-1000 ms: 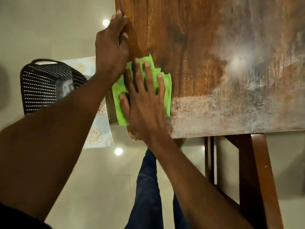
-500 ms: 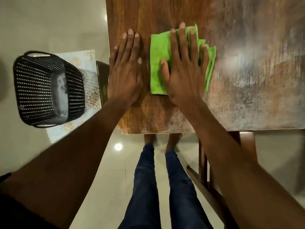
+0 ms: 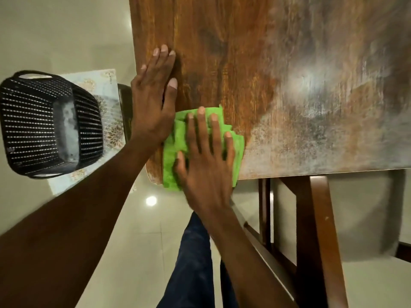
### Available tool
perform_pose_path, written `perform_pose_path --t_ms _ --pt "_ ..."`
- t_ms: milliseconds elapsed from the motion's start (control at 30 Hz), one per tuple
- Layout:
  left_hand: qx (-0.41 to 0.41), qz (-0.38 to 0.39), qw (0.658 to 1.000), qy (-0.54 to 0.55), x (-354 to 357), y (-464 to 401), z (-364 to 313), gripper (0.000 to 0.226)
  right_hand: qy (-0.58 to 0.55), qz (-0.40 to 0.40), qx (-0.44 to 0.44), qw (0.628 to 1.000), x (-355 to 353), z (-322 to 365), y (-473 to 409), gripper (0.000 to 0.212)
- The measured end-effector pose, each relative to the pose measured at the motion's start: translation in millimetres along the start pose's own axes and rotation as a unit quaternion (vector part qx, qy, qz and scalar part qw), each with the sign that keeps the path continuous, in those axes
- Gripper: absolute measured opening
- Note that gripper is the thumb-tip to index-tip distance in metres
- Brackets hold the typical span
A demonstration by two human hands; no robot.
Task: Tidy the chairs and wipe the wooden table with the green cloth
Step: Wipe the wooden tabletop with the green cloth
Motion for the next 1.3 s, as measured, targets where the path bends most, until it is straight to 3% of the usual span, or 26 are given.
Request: perform_pose_path --t_ms 200,333,467,700,867,1133,1300 --pt "0.018 0.014 0.994 -0.104 6.7 1.4 -6.5 0.056 0.073 -0.041 0.010 0.996 -47.2 -87.7 -21.1 0.075" --pt "0.015 0.028 0.991 -0.133 9.3 2.4 -10.6 0.059 0.071 -0.081 -0.004 0.994 -68.4 -98.9 -103.5 0.072" --pt "0.009 0.029 0.986 -0.164 9.9 2.8 -13.2 0.058 0.073 -0.071 -0.024 0.995 -76.0 -88.4 -160.3 0.070" --pt "0.011 0.002 0.995 -0.095 7.6 -1.8 -3.2 0.053 0.032 -0.026 0.019 0.999 -25.0 -39.0 -43.9 0.073" --pt "0.017 -0.020 0.999 -0.047 7.5 0.5 -0.2 0.051 0.026 0.011 -0.016 0.999 13.1 19.4 -4.0 0.077" --pt "-0.058 -0.036 0.989 0.133 -2.7 -4.5 8.5 0.043 0.051 0.042 -0.172 0.983 3.8 -5.2 8.3 0.081" --pt "-0.058 -0.018 0.998 -0.018 13.4 9.1 -34.1 0.057 0.044 -0.012 -0.017 0.999 -36.8 -89.9 -8.3 0.080"
Point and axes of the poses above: each hand's wrist, its own y-axis away from the middle knuckle, its own x-axis out of the palm, z = x × y, the point moved 5 cm from there along -y, towards the middle knuckle, and after that the axes turned 6 degrees about -y, right-handed, at the moved point
